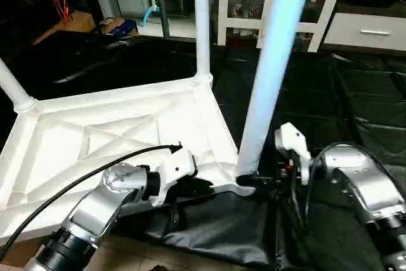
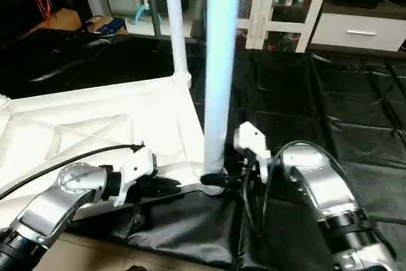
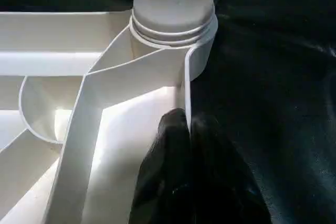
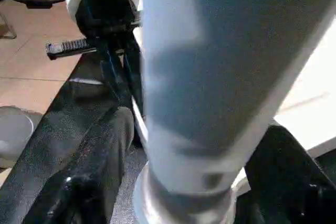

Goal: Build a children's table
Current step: Rotate leg to tighten

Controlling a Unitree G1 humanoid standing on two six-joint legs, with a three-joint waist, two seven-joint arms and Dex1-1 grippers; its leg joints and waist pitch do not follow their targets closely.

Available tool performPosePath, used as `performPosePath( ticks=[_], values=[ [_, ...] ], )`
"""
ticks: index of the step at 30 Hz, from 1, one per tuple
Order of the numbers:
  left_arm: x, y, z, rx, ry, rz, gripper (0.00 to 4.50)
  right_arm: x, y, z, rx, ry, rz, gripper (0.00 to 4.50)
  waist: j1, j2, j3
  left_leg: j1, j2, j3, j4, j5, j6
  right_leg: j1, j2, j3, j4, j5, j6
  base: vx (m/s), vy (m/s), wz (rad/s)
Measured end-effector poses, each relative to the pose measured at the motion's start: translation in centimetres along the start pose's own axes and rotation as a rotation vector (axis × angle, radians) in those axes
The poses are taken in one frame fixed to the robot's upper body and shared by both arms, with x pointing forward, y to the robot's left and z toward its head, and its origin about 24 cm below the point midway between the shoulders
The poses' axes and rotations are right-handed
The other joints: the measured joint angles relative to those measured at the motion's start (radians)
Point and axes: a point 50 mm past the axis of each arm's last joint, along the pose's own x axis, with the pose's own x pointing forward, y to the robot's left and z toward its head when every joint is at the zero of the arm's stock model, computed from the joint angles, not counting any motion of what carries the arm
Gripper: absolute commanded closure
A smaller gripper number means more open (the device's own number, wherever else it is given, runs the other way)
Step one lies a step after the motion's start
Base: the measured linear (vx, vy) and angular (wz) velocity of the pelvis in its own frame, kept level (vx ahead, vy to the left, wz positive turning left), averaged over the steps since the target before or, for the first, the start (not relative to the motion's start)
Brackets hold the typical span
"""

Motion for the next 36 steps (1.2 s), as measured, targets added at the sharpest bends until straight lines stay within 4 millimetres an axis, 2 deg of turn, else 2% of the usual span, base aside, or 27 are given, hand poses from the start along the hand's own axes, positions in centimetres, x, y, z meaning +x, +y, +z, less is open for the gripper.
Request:
performPosePath(
  ticks=[14,21,25,29,35,36],
  values=[
    [-0.2,-0.4,0.1,-0.004,0.005,-0.026,4.5,-0.8,0.0,0.1,-0.009,0.023,0.046,2.56,0.001,0.0,0.0,-0.001,0.0,-0.001,0.0,0.0,0.0,0.0,0.0,-0.001,0.001,0.004,-0.006,0.0,0.0,0.0],
    [-0.5,-0.1,0.0,-0.002,0.017,-0.005,4.5,0.2,-0.1,-0.2,0.023,-0.019,0.009,2.63,-0.003,0.0,0.0,0.0,0.001,-0.001,0.0,0.0,0.0,0.0,0.001,-0.001,0.002,0.001,-0.002,0.0,0.0,0.0],
    [0.1,1.6,0.4,0.004,0.048,0.119,4.5,1.6,-1.2,-0.6,0.062,-0.057,-0.201,2.63,-0.007,0.0,0.0,0.0,0.0,-0.002,0.0,0.0,0.0,0.0,0.001,-0.001,0.001,0.0,-0.001,0.0,0.0,0.0],
    [1.9,3.5,1.0,-0.016,0.053,0.262,4.5,3.2,-2.5,-0.8,0.125,-0.084,-0.481,2.63,-0.014,0.0,0.0,0.001,-0.001,-0.003,0.0,0.0,0.0,0.001,0.001,-0.001,-0.003,0.0,0.001,-0.013,0.003,-0.01],
    [5.4,5.5,2.0,-0.082,0.046,0.43,4.5,5.4,-4.4,-0.8,0.239,-0.099,-0.871,2.64,-0.034,0.007,0.0,0.002,-0.004,-0.014,-0.004,0.0,0.0,0.017,0.0,-0.016,-0.035,0.0,0.001,0.0,0.0,0.0],
    [6.2,5.8,2.3,-0.094,0.041,0.457,4.5,5.9,-4.8,-0.7,0.267,-0.105,-0.95,2.64,-0.038,0.011,0.002,0.001,-0.004,-0.016,-0.004,0.0,0.0,0.021,-0.002,-0.024,-0.044,0.0,0.001,-0.034,0.054,-0.05]
  ],
)
